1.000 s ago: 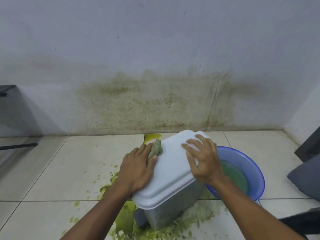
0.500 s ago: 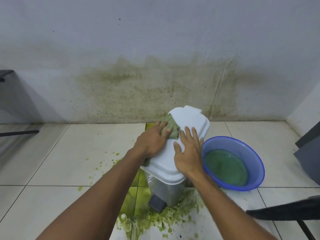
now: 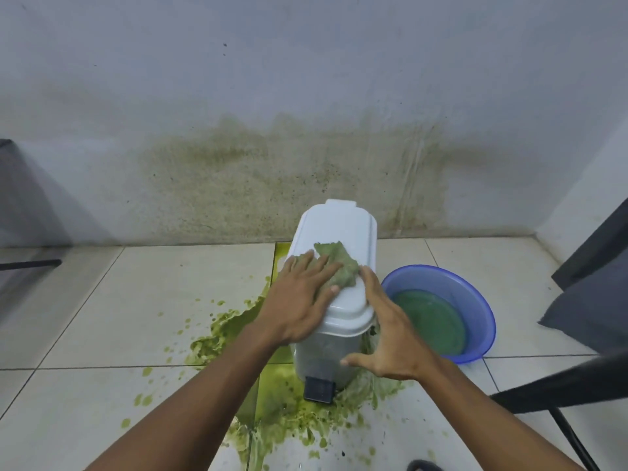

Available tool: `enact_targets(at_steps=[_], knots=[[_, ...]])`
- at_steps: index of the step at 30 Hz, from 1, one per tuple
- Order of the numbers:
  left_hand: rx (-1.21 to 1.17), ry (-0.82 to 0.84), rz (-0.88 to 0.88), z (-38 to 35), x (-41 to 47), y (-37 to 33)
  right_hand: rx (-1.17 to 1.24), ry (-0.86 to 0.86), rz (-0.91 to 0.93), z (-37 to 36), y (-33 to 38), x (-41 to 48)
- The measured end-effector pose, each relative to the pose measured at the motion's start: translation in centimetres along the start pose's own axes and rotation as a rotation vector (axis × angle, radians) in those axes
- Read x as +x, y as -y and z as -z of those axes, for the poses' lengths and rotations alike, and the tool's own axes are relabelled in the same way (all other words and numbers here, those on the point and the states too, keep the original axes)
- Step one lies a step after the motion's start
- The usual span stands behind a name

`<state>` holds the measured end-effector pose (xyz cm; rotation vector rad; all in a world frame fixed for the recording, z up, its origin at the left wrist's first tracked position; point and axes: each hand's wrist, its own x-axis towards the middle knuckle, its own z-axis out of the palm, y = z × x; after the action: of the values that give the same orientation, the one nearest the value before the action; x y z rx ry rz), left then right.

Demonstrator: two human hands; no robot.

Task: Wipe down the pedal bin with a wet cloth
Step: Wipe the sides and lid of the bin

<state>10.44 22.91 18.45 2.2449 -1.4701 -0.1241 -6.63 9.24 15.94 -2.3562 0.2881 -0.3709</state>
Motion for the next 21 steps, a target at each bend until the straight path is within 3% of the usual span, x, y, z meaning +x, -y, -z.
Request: enact_targets(at_steps=[8, 13, 21], knots=[[0.094, -0.080, -0.284, -0.7, -2.9, 3.2, -0.025, -0.037, -0.004, 0.1, -0.7, 1.0], [-0.081, -0.221, -0.090, -2.0, -2.1, 1.8, -0.188, -0.204, 0.161, -1.5, -0.7, 1.6], [-0.221, -0.254, 0.067, -0.4, 0.7, 1.0, -0.234, -0.195, 0.282, 1.3, -2.1, 4.8]])
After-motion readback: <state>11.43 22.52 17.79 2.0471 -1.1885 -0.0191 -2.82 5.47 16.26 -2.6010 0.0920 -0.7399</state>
